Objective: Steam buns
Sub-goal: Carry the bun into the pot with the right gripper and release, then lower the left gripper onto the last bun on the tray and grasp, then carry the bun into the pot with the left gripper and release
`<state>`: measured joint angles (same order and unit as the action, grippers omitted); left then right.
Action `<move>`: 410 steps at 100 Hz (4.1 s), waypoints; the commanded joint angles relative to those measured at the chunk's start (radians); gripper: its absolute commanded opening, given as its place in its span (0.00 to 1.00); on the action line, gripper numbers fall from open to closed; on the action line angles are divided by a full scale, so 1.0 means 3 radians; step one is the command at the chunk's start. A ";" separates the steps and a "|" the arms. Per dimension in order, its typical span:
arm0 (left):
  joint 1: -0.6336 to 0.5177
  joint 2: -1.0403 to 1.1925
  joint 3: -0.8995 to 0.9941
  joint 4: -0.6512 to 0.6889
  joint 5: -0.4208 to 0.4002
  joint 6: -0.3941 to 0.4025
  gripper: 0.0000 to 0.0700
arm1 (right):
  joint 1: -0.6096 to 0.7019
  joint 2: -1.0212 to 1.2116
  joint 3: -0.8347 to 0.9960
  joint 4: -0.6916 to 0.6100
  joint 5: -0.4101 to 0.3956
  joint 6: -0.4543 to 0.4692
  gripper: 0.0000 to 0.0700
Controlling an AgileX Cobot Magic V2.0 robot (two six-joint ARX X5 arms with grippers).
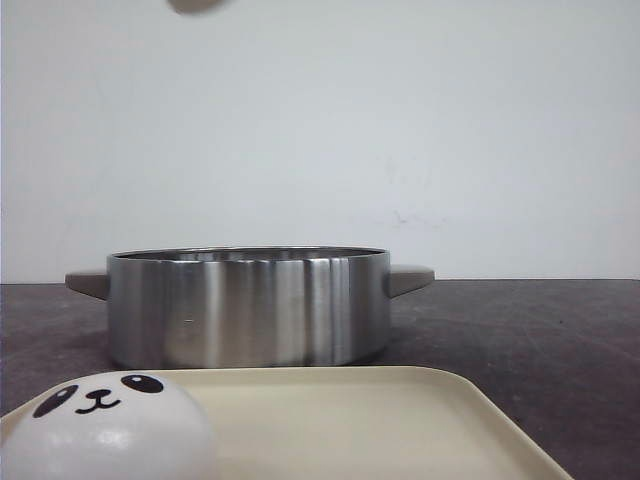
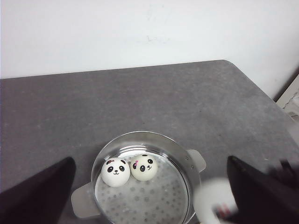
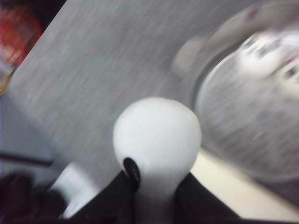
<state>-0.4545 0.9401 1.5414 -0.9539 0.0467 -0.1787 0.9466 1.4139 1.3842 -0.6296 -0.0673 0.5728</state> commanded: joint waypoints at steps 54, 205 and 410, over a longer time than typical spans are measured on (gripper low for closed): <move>-0.0019 0.0025 0.0051 0.0022 -0.0020 0.0008 0.90 | -0.0749 0.1270 0.0045 0.0123 -0.0425 -0.0193 0.01; -0.0369 0.0156 -0.0623 -0.0359 0.0148 -0.0378 0.90 | -0.0610 0.0234 0.0243 0.0318 0.0229 -0.0621 0.00; -0.1868 0.0938 -0.1790 0.0509 0.0182 -0.1080 0.01 | 0.0070 -0.1236 0.0242 -0.0383 0.1203 -0.0825 0.00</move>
<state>-1.0004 1.2522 0.9504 -0.8013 0.1036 -0.5621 0.9558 1.0355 1.4376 -0.7521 0.2905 0.3363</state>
